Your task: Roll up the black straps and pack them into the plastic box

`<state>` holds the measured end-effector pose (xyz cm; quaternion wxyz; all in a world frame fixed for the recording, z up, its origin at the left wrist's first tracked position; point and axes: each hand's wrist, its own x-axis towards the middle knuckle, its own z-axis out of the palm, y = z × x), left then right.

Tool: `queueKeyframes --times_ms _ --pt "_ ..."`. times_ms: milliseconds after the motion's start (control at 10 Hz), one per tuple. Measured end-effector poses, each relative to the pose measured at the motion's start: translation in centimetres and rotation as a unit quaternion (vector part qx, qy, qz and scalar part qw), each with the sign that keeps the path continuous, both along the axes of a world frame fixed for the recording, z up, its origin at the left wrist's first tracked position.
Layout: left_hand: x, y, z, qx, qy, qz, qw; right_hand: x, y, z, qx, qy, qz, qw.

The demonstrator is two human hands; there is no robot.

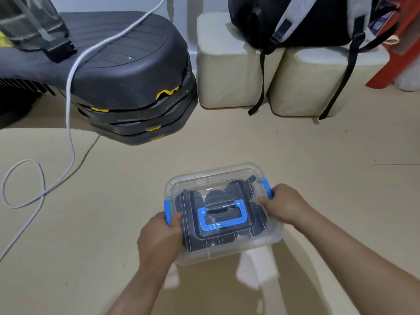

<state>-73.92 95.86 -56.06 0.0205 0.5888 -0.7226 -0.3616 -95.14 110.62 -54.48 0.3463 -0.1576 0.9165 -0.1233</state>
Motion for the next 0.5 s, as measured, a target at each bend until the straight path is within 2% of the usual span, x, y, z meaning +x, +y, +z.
queueKeyframes --times_ms 100,200,300,400,500 --pt "-0.3 1.4 -0.1 -0.054 -0.051 -0.06 0.995 2.1 -0.4 -0.1 0.05 0.105 0.065 0.991" --pt "-0.1 1.7 -1.2 -0.096 -0.098 -0.121 0.983 3.1 -0.2 -0.8 0.066 0.192 0.075 0.976" --pt "-0.5 1.2 -1.6 -0.088 -0.13 -0.123 0.98 3.6 0.1 -0.8 0.071 0.211 0.093 0.97" --pt "-1.0 0.3 -1.0 -0.07 -0.117 -0.147 0.98 3.1 0.6 -1.1 0.06 0.138 0.103 0.983" --pt "-1.0 -0.6 0.8 -0.019 -0.07 -0.129 0.989 2.5 1.2 0.2 -0.01 -0.05 0.039 0.998"
